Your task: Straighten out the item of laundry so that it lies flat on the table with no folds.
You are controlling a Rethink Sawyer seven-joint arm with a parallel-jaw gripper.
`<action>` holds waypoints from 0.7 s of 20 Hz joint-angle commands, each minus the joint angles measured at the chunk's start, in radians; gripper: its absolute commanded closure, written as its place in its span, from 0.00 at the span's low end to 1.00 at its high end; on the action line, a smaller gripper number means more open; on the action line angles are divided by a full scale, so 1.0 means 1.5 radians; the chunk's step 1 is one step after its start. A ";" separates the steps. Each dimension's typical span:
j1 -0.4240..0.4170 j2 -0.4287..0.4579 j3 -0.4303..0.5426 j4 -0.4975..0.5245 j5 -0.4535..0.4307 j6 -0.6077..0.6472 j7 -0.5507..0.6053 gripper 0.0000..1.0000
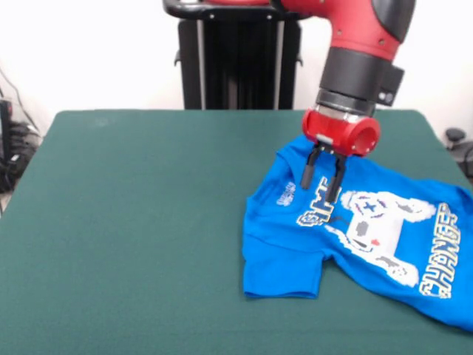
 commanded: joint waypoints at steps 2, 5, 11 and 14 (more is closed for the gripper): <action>0.008 0.071 -0.002 0.022 0.040 0.006 0.122 0.00; 0.003 0.080 0.000 0.017 0.037 0.009 0.123 0.00; -0.039 0.109 0.047 0.012 -0.008 0.016 0.125 0.00; -0.054 0.106 0.063 0.019 -0.026 0.026 0.120 0.00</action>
